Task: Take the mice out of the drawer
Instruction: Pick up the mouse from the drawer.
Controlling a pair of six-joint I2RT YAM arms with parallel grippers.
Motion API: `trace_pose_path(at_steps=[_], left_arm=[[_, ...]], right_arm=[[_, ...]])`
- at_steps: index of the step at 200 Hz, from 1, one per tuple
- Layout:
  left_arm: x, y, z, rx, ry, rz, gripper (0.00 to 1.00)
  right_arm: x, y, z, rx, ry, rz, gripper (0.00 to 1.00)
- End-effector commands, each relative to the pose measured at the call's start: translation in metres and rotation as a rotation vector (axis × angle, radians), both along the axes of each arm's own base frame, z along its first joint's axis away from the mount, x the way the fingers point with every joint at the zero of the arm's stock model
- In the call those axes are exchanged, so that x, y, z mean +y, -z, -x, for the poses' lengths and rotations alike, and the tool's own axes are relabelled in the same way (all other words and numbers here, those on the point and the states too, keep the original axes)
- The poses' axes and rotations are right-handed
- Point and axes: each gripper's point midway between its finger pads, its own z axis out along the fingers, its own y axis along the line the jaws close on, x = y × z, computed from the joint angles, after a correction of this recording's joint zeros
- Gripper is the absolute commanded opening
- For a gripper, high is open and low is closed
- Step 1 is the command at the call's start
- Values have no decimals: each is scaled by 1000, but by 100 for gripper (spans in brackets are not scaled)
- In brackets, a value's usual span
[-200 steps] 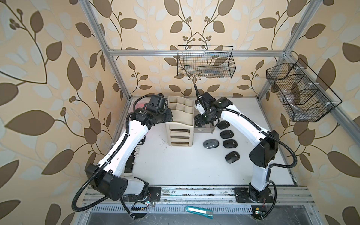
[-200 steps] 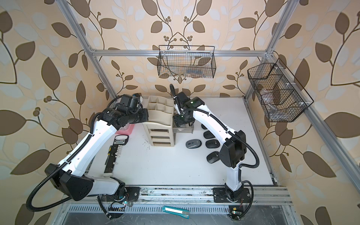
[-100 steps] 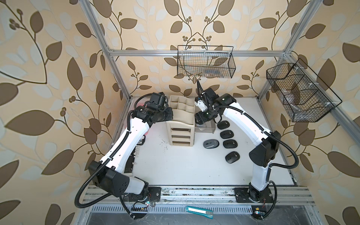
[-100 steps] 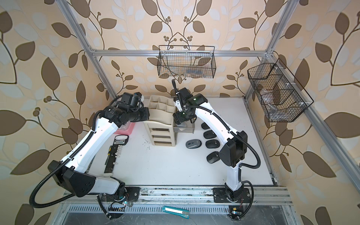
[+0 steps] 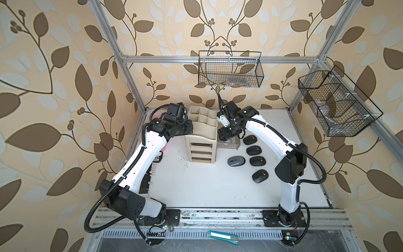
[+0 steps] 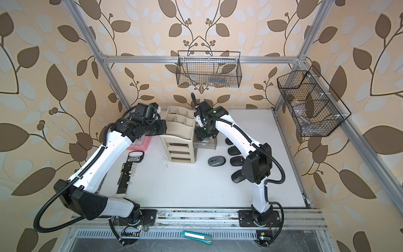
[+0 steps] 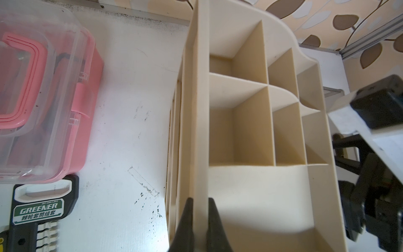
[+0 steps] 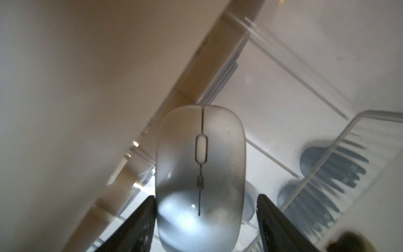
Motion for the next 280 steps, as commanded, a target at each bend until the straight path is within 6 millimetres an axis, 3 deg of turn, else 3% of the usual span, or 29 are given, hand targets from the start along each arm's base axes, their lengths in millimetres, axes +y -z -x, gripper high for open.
trace_pose_path(at_steps=[1, 39, 85, 137, 170, 195, 223, 280], left_arm=[[-31, -46, 0, -107, 110, 145, 0], [-33, -47, -2, -108, 114, 148, 0], [-28, -45, -4, -105, 78, 137, 0], [-23, -43, -8, -110, 39, 135, 0], [-21, -44, -8, -116, 26, 131, 0], [-19, -43, -7, -113, 25, 121, 0], [-18, -40, -7, -100, 32, 105, 0], [-9, -39, 1, -66, 43, 64, 0]], right_arm=[[-10, -4, -11, -42, 69, -30, 72], [20, -1, 6, -13, -95, -44, 78], [6, 18, -1, 21, 11, 44, 77], [37, 24, 10, 86, 128, -73, 68], [33, 31, 5, 86, 188, -26, 62], [37, 15, -1, 43, 180, -58, 55], [46, -16, -7, -15, 147, -121, 51], [32, -82, -7, -134, 85, -173, 50]])
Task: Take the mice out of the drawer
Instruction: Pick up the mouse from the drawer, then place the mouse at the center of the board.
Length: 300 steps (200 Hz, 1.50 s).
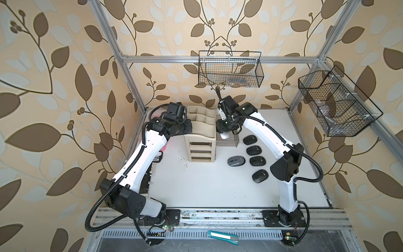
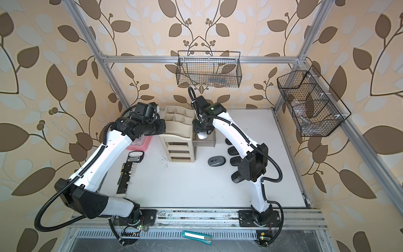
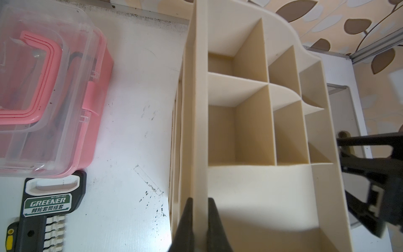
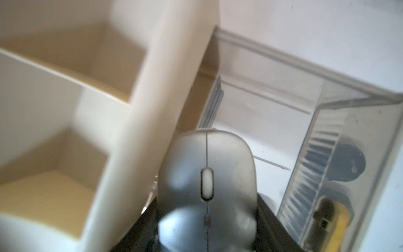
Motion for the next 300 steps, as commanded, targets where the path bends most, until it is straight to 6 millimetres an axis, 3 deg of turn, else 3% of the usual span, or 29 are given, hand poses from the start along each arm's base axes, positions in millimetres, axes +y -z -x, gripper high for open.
trace_pose_path(at_steps=[1, 50, 102, 126, 174, 181, 238, 290, 300], left_arm=[[-18, -39, 2, -80, 87, 85, 0], [2, -25, 11, -16, 72, 54, 0], [1, -21, 15, -14, 121, 26, 0], [15, -15, 11, 11, 108, -16, 0], [25, -20, 5, 2, 122, -53, 0], [29, -8, -2, 42, 109, -71, 0], [42, -10, -12, 43, 78, -72, 0], [51, -14, -16, 43, 36, -89, 0], [51, -16, -17, 36, 28, -86, 0]], right_arm=[[8, -39, 10, -69, -96, -63, 50], [-6, -66, 48, -111, -224, -48, 50], [-17, -49, 59, -70, -197, -4, 48], [-1, -50, 85, -110, -323, 6, 49], [9, -28, 140, -114, -471, 32, 49], [9, -27, 147, -124, -486, 30, 49], [2, 35, 185, -57, -587, 80, 54], [21, 83, 206, -23, -664, 101, 53], [20, 100, 211, 0, -682, 124, 53]])
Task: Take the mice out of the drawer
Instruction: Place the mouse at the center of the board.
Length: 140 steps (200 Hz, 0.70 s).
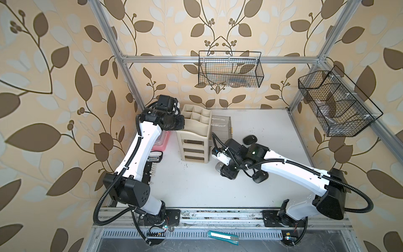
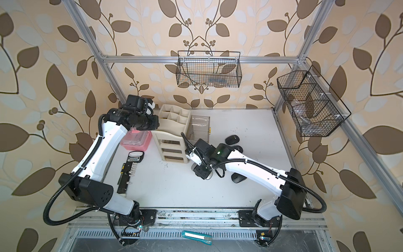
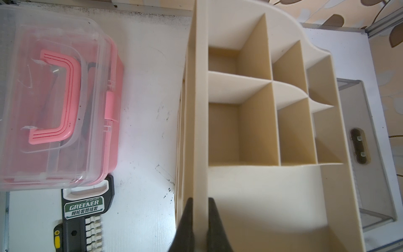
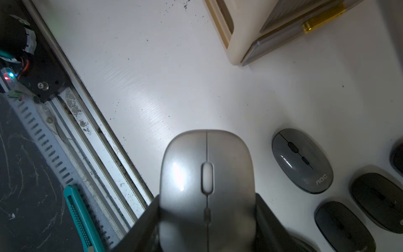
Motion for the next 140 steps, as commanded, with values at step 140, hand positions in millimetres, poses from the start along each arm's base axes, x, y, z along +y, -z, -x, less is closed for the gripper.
trace_pose_path(at_steps=[140], left_arm=[[21, -7, 0, -17, -90, -52, 0]], right_arm=[[-28, 107, 9, 8, -219, 292, 51]])
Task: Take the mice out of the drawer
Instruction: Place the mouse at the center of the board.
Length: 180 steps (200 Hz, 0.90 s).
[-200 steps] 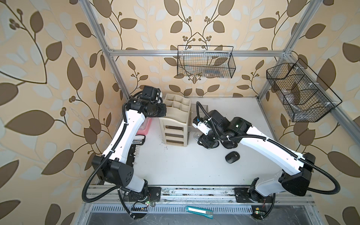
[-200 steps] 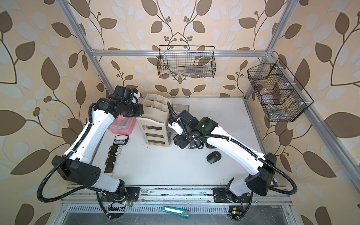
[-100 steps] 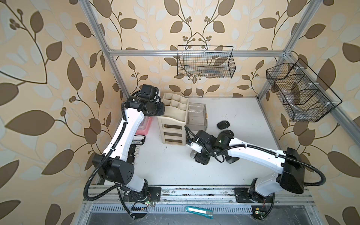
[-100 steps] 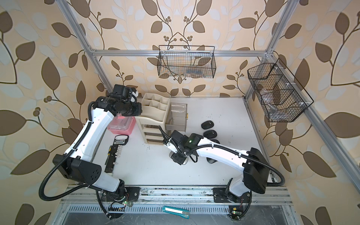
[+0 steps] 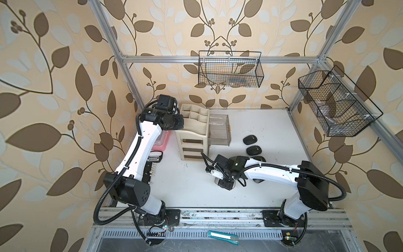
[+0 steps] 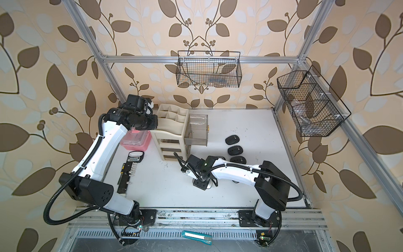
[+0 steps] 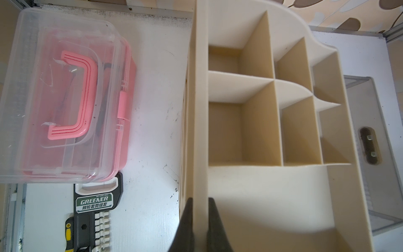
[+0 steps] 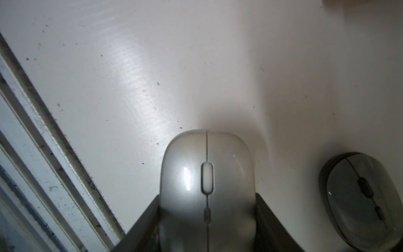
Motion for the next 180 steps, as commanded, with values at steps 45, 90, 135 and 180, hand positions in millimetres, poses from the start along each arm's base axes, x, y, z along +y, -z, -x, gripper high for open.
trace_pose_path(at_steps=[45, 90, 135, 180], left_arm=[[13, -8, 1, -14, -47, -24, 0], [8, -8, -1, -12, -33, -4, 0], [9, -5, 0, -5, -35, -10, 0], [7, -7, 1, -4, -24, 2, 0]], right_arm=[[-53, 20, -6, 27, -8, 139, 52], [-61, 32, -3, 34, -16, 167, 57], [-70, 28, -13, 7, 18, 162, 66], [-66, 13, -18, -23, 22, 142, 72]])
